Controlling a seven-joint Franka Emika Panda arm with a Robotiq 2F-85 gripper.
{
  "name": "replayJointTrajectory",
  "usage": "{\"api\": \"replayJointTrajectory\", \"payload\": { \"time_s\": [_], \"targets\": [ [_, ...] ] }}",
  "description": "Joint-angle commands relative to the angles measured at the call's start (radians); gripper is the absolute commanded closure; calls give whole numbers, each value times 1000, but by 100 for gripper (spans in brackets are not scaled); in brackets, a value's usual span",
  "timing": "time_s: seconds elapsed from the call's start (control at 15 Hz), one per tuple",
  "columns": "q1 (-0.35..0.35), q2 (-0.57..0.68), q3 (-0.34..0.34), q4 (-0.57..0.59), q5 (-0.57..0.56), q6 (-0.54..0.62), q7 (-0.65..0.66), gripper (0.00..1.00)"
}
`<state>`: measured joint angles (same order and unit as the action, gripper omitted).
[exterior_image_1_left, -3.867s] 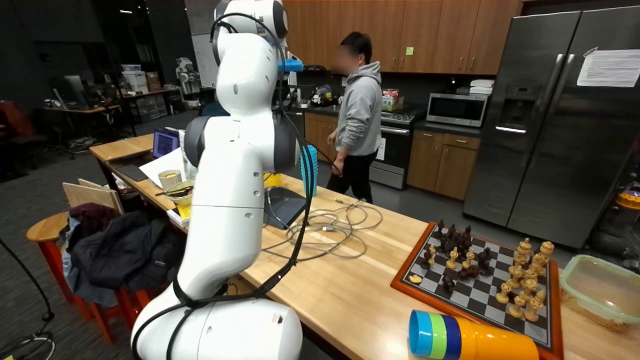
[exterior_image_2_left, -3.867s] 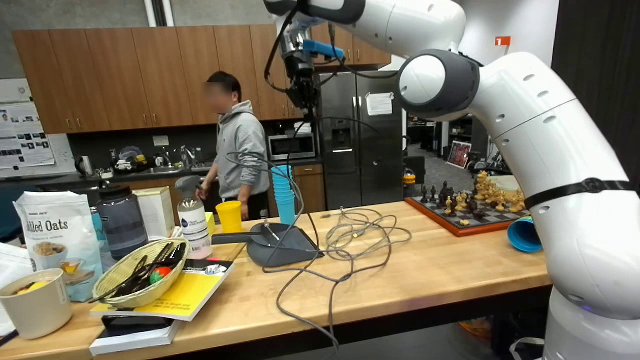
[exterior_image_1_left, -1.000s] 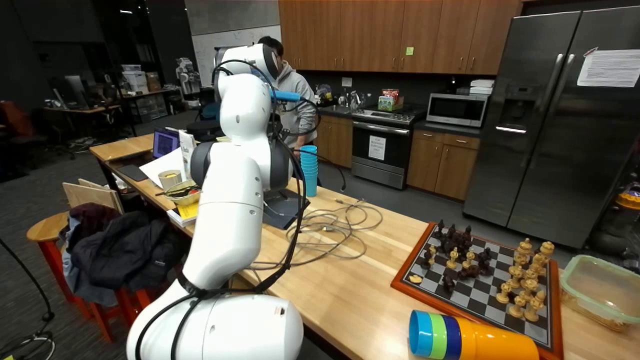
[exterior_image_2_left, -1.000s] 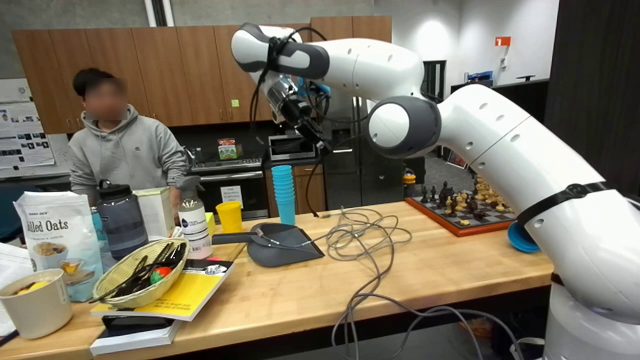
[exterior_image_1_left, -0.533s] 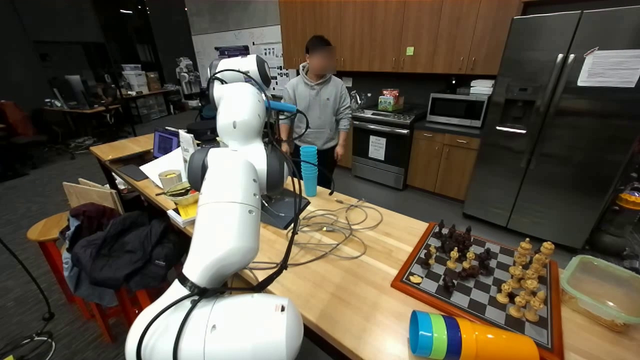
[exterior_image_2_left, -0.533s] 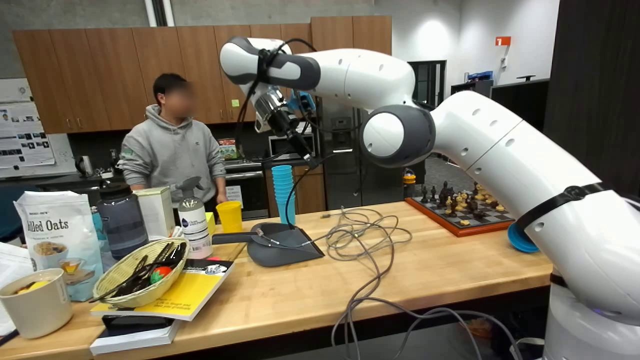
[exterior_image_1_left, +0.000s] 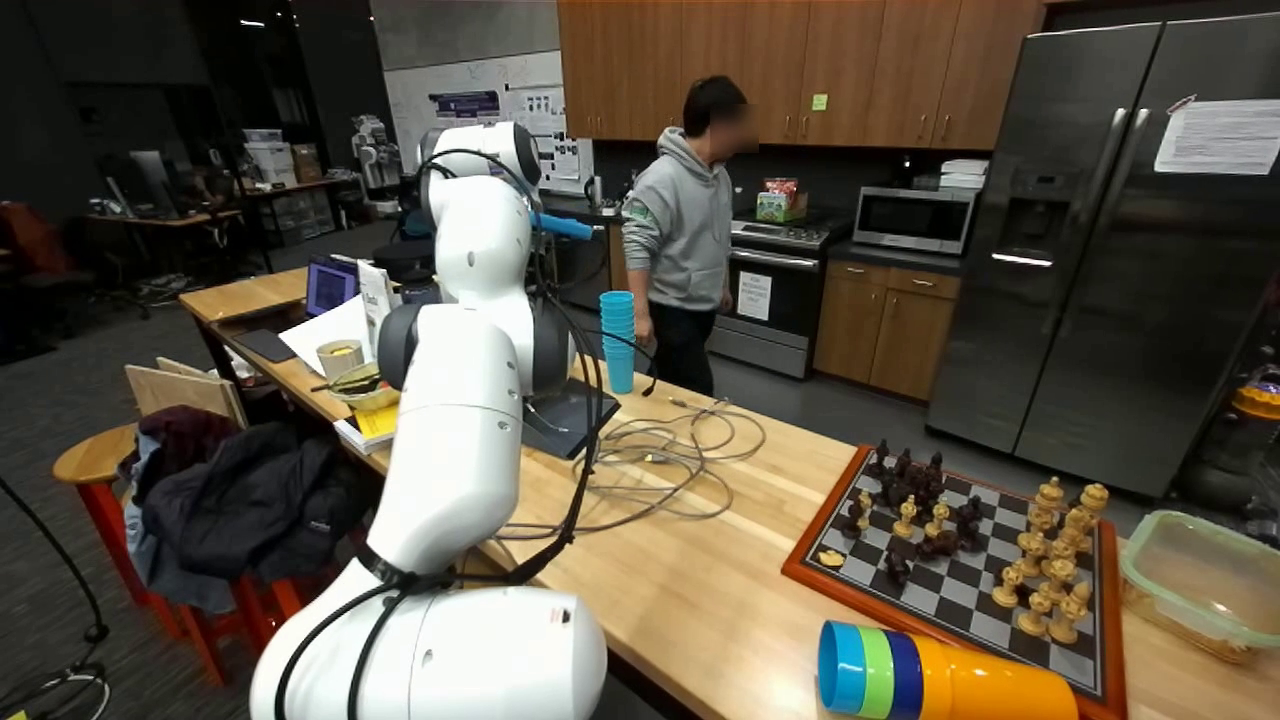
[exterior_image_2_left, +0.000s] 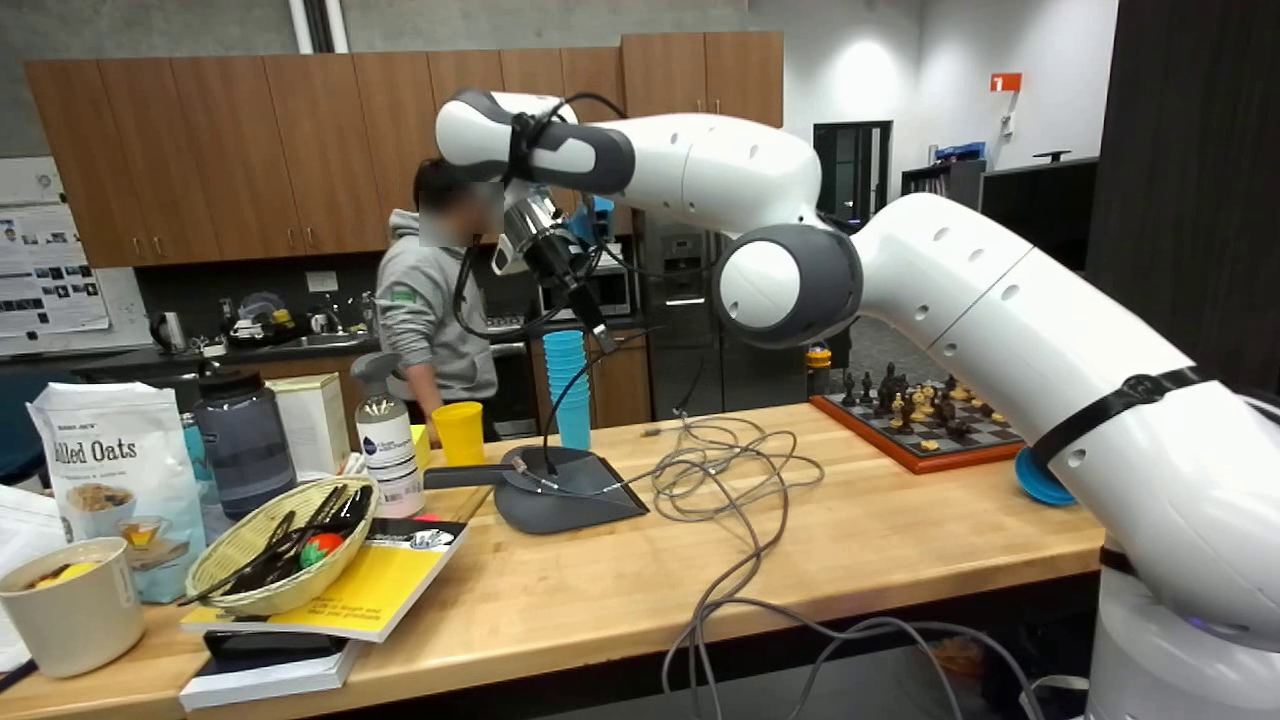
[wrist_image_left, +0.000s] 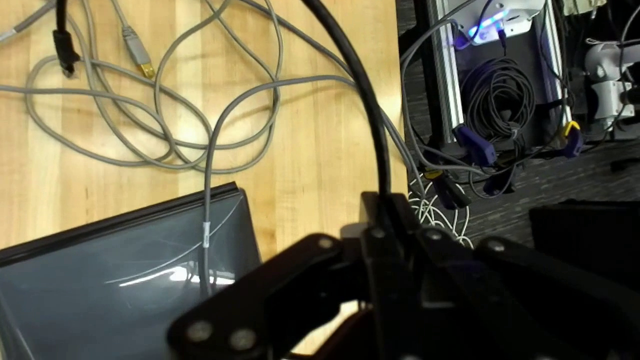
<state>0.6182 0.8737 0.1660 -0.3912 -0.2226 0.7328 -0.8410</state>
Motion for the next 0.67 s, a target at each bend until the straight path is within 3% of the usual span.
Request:
{"api": "replayJointTrajectory", "payload": {
  "time_s": [0.0, 0.6],
  "targets": [
    [21, 40, 1, 48, 35, 5, -57, 98],
    [106, 103, -5, 56, 63, -14, -121, 98]
  ]
}}
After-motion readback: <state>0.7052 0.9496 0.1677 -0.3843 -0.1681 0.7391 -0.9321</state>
